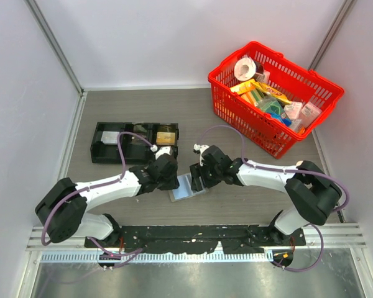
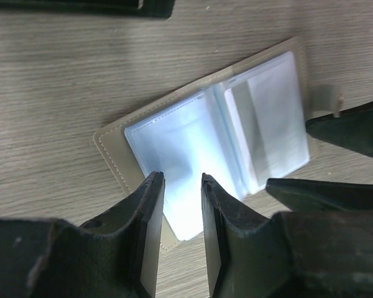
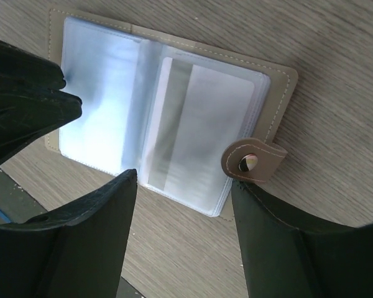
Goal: Take the credit cards out of the card holder
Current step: Remove the credit card from the card holder.
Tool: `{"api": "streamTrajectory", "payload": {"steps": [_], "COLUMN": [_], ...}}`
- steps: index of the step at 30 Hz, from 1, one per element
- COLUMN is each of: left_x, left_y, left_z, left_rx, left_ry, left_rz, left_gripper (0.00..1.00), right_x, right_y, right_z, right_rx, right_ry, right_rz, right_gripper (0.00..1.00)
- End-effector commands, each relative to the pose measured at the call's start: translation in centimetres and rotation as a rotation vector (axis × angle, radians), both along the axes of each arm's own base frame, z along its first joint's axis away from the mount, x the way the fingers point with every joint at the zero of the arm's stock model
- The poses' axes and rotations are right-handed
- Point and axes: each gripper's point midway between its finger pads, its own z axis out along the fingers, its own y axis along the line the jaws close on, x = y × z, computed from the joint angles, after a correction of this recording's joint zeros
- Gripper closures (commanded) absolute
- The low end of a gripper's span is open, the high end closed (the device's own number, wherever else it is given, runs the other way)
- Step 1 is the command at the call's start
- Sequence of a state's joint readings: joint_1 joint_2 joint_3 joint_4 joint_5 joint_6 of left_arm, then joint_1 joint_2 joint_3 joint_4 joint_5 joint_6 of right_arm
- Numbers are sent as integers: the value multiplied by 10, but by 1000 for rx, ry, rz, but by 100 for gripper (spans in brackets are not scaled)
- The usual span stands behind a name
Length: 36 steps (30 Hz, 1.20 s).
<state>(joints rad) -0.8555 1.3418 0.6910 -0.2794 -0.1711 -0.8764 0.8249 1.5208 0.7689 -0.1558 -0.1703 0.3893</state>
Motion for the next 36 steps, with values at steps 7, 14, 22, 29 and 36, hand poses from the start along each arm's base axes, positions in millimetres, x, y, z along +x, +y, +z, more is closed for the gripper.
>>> {"api": "streamTrajectory", "payload": {"steps": [7, 14, 22, 29, 36], "left_x": [-8, -14, -14, -15, -16], "left_y": [-1, -5, -5, -4, -5], "left_z": [-23, -29, -27, -27, -29], "left_rx": [-22, -10, -4, 4, 11], "left_ry": [46, 57, 56, 55, 63], "left_rz": [38, 26, 23, 20, 15], "left_gripper": [77, 79, 81, 81, 81], "right_x": [10, 8, 12, 19, 17], "right_y": [12, 18, 9, -1, 3], "right_z": [11, 32, 41, 31, 21], "right_rx": [39, 91, 56, -10, -12], "right_ry": [-52, -69, -111, -129, -106], "right_rz": [8, 25, 1, -37, -24], "right_gripper": [40, 42, 40, 37, 37]}}
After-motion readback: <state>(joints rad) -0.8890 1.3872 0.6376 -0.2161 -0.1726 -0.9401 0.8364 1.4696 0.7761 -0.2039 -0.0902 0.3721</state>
